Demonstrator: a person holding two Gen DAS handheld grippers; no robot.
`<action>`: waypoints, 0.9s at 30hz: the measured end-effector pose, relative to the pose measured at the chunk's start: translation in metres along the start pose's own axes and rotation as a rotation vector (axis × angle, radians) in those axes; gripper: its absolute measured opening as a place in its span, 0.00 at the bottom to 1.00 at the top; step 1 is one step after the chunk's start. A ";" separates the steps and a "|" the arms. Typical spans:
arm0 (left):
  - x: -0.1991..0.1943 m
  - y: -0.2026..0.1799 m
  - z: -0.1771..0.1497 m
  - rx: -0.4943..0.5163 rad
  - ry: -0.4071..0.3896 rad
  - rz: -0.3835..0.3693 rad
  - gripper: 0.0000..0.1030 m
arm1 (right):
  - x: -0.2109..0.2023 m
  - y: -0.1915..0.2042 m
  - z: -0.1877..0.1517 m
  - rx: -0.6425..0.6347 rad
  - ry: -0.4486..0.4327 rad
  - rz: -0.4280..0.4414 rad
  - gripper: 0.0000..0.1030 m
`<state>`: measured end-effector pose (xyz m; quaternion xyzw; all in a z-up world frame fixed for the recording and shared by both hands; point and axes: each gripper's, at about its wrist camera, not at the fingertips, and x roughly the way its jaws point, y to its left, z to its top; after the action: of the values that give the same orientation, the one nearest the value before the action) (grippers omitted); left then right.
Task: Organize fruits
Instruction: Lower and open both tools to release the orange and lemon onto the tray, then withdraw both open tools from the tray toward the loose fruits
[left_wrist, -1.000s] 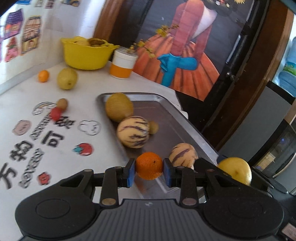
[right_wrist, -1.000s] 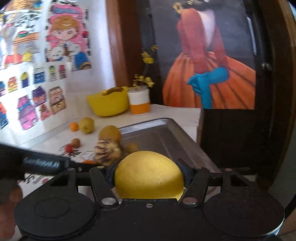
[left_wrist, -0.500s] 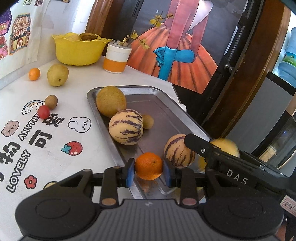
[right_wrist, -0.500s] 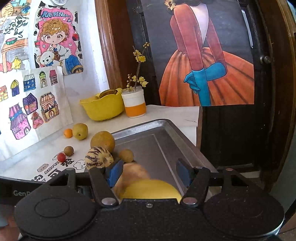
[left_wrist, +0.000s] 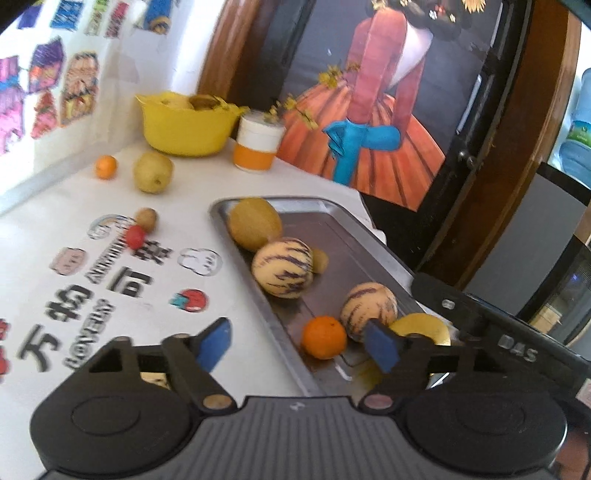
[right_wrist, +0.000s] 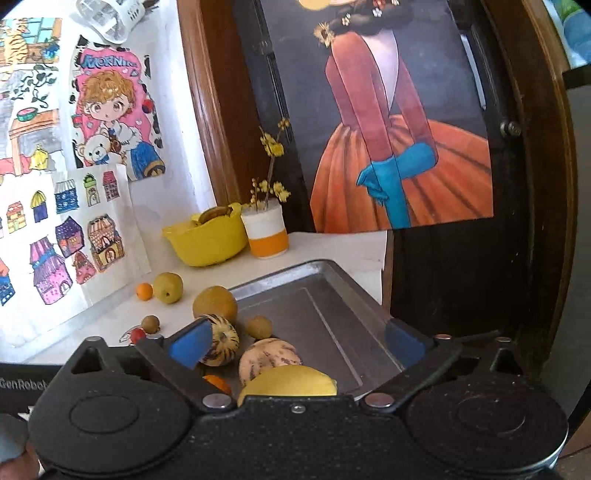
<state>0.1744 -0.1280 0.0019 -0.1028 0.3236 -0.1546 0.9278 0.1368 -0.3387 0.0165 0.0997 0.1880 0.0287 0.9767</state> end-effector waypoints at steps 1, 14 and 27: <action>-0.005 0.002 0.000 -0.002 -0.008 0.009 0.90 | -0.005 0.003 0.001 -0.005 0.001 -0.003 0.99; -0.067 0.068 0.000 -0.034 -0.042 0.191 0.99 | -0.023 0.064 -0.012 -0.077 0.278 -0.025 0.99; -0.089 0.134 0.017 0.025 -0.019 0.295 0.99 | 0.042 0.141 0.038 -0.051 0.440 0.237 0.99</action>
<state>0.1483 0.0302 0.0268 -0.0440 0.3244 -0.0195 0.9447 0.1872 -0.2038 0.0648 0.0879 0.3824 0.1686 0.9042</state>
